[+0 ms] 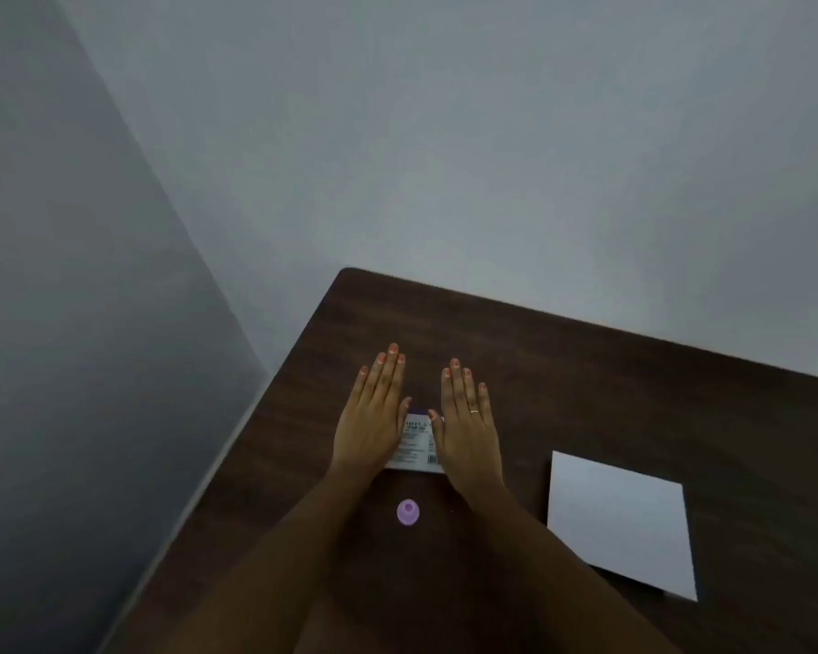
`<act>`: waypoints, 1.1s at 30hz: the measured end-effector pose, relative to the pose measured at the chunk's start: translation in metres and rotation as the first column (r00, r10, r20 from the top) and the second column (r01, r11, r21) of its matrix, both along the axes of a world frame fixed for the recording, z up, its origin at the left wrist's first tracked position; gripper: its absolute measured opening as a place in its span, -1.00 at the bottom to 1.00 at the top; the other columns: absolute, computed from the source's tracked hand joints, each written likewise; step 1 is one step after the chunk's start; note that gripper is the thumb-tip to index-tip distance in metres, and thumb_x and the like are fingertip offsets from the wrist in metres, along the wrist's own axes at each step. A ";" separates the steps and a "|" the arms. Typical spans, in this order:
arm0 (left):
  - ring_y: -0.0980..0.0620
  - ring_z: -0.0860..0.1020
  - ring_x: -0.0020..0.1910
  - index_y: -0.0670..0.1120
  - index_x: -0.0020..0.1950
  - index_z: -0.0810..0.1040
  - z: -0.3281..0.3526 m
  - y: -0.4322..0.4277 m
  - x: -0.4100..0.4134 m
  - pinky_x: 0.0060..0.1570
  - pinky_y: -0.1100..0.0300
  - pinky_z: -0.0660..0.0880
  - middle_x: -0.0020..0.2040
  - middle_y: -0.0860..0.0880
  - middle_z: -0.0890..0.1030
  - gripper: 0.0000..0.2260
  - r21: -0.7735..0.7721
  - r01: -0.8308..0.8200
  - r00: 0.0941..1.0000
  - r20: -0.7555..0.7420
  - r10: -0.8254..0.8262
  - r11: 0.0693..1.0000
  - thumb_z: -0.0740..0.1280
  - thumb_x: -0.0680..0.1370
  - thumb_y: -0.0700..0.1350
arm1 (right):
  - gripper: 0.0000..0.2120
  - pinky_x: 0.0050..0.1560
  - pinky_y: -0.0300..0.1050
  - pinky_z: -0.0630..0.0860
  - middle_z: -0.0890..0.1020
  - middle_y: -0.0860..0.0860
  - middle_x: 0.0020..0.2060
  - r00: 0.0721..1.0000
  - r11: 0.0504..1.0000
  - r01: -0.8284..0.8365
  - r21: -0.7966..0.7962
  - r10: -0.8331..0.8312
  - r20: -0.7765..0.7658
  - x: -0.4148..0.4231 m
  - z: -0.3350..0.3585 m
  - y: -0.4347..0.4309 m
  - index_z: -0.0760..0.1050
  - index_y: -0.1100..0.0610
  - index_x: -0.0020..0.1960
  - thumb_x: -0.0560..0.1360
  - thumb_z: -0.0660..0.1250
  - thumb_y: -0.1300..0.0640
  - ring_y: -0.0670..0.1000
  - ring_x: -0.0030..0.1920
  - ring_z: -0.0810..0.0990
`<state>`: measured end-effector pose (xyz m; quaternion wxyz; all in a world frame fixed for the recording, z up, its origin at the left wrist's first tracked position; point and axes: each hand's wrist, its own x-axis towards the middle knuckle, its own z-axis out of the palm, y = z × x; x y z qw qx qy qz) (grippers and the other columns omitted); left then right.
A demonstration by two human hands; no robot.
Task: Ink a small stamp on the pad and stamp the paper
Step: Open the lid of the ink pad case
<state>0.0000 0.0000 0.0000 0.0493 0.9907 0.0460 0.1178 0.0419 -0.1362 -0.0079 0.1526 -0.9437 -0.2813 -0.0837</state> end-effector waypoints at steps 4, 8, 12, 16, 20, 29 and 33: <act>-0.02 -0.04 0.43 -0.14 0.43 -0.09 -0.013 0.005 -0.009 0.35 -0.01 -0.09 0.47 -0.13 -0.01 -0.46 -0.033 0.014 0.985 -0.169 -0.019 0.999 -0.18 0.51 0.08 | -0.43 0.47 -0.06 -0.14 0.22 0.15 0.42 0.993 1.000 0.001 -0.007 -0.002 -0.114 -0.008 -0.010 -0.001 -0.01 0.24 0.41 0.49 -0.04 -0.02 0.06 0.40 0.11; 0.05 -0.19 0.45 -0.07 0.46 -0.18 -0.018 0.011 -0.011 0.37 0.14 -0.28 0.52 -0.07 -0.10 -0.44 -0.129 0.091 0.923 -0.360 -0.132 0.987 -0.26 0.52 0.17 | -0.41 0.42 -0.05 -0.20 -0.10 0.01 0.43 0.964 0.993 -0.119 -0.002 0.115 -0.238 -0.010 -0.023 -0.007 -0.19 0.17 0.40 0.48 -0.18 -0.11 -0.03 0.42 -0.17; 0.11 -0.16 0.45 -0.04 0.48 -0.12 -0.019 0.021 -0.015 0.38 0.15 -0.20 0.53 -0.05 -0.06 -0.28 -0.249 0.120 0.892 -0.398 -0.214 0.961 -0.10 0.47 0.36 | -0.20 0.42 -0.12 -0.12 -0.05 0.04 0.49 0.918 0.988 -0.144 0.045 0.151 -0.368 -0.010 -0.024 -0.012 -0.12 0.18 0.46 0.42 -0.16 -0.34 -0.08 0.42 -0.20; 0.18 -0.22 0.37 0.02 0.48 -0.17 -0.015 0.035 -0.018 0.40 0.09 -0.11 0.48 0.07 -0.19 -0.13 -0.389 0.130 0.851 -0.429 -0.304 0.912 -0.01 0.32 0.44 | -0.08 0.43 -0.11 -0.18 -0.24 -0.08 0.39 0.861 0.961 -0.276 -0.025 0.236 -0.450 -0.004 -0.012 -0.021 -0.19 0.11 0.46 0.31 -0.08 -0.43 -0.11 0.39 -0.28; 0.14 -0.11 0.41 0.08 0.47 -0.15 -0.014 0.045 -0.024 0.36 0.12 -0.01 0.52 0.04 -0.10 -0.18 -0.432 0.127 0.853 -0.411 -0.321 0.893 0.32 0.43 0.21 | -0.21 0.41 -0.07 -0.20 -0.23 -0.03 0.47 0.841 0.923 -0.365 -0.125 0.270 -0.469 0.005 -0.010 -0.029 -0.23 0.02 0.45 0.44 0.12 -0.27 -0.10 0.38 -0.32; 0.18 -0.04 0.39 0.08 0.47 -0.10 -0.019 0.046 -0.025 0.37 0.12 0.03 0.51 0.06 0.02 -0.17 -0.447 0.120 0.892 -0.343 -0.294 0.886 0.18 0.34 0.35 | -0.13 0.34 -0.14 -0.28 -0.07 0.07 0.50 0.834 0.882 -0.433 -0.184 0.315 -0.453 0.014 -0.002 -0.030 -0.21 0.03 0.44 0.26 -0.26 -0.43 -0.06 0.40 -0.25; 0.06 0.11 0.45 0.09 0.47 -0.11 -0.019 0.047 -0.027 0.40 0.07 0.15 0.50 0.05 0.13 -0.13 -0.534 0.041 0.916 -0.317 -0.245 0.844 0.24 0.32 0.33 | -0.14 0.37 -0.16 -0.04 0.30 0.10 0.42 0.811 0.895 -0.444 -0.044 0.381 -0.444 0.027 0.016 -0.029 0.20 0.10 0.41 0.32 -0.21 -0.43 0.06 0.43 0.21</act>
